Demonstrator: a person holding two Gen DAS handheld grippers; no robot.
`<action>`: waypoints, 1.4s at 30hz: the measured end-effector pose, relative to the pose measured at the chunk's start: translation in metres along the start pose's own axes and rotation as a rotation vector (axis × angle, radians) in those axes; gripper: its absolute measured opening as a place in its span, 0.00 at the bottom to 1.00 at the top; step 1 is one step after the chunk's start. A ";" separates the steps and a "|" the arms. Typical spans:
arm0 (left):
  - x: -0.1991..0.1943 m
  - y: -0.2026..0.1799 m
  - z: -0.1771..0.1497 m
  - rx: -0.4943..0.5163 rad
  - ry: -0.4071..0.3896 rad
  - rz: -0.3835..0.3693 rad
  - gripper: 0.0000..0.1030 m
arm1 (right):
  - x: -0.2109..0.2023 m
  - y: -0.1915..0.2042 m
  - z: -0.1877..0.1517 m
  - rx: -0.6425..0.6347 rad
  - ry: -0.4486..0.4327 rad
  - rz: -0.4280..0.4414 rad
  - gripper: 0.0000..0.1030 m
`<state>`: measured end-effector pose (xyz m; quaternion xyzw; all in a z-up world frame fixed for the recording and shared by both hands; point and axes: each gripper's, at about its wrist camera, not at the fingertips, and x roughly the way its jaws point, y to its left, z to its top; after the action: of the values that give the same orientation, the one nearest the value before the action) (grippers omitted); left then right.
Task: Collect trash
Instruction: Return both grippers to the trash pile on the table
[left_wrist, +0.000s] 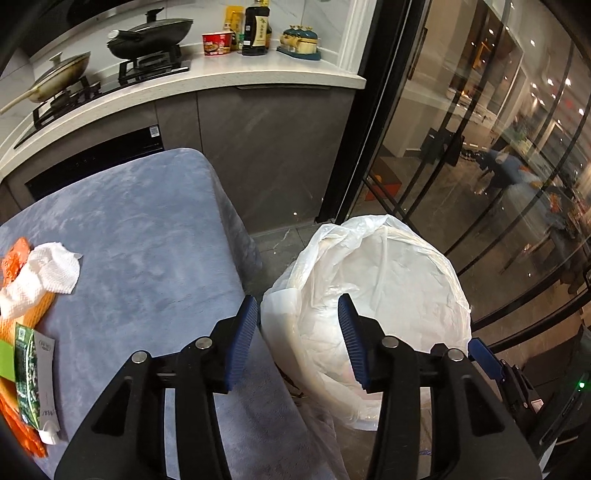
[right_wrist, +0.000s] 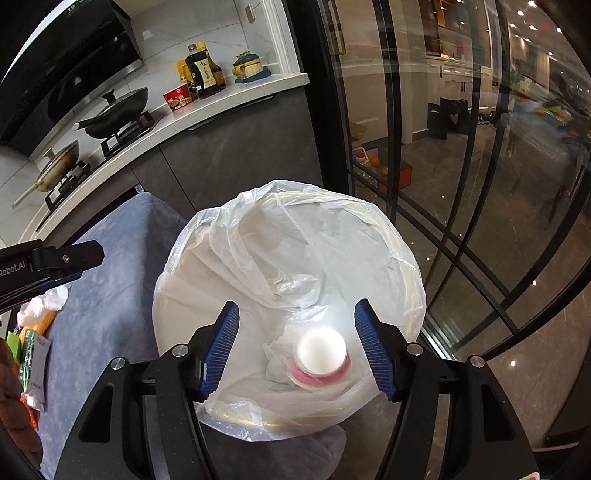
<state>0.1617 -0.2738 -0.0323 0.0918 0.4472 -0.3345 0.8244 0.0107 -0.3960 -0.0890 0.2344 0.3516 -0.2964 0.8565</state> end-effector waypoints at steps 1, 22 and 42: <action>-0.002 0.001 0.000 -0.003 -0.003 0.000 0.42 | -0.003 0.001 0.000 -0.001 -0.005 0.002 0.61; -0.078 0.089 -0.058 -0.146 -0.068 0.115 0.58 | -0.066 0.068 -0.009 -0.108 -0.086 0.109 0.65; -0.152 0.244 -0.148 -0.382 -0.096 0.327 0.75 | -0.098 0.202 -0.081 -0.330 -0.021 0.265 0.65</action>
<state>0.1592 0.0494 -0.0326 -0.0105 0.4417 -0.1101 0.8903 0.0525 -0.1687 -0.0294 0.1319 0.3523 -0.1218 0.9185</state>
